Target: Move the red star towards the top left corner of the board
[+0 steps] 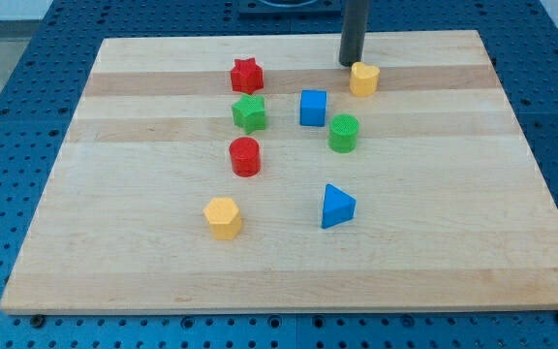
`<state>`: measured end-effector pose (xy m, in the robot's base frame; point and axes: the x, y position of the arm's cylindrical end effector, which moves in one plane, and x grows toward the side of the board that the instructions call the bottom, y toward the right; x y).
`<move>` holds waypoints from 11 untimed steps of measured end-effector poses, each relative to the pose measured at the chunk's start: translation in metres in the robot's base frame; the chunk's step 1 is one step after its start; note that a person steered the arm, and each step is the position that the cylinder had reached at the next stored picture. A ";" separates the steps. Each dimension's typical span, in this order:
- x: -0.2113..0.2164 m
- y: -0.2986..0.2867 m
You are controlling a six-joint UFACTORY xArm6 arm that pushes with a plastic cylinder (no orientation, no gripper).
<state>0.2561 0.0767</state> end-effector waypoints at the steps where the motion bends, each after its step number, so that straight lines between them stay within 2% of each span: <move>1: 0.008 -0.040; 2: 0.010 -0.075; 3: 0.042 -0.083; 4: 0.051 -0.101; 5: 0.046 -0.138; 6: 0.042 -0.152; 8: 0.003 -0.139; 11: -0.001 -0.201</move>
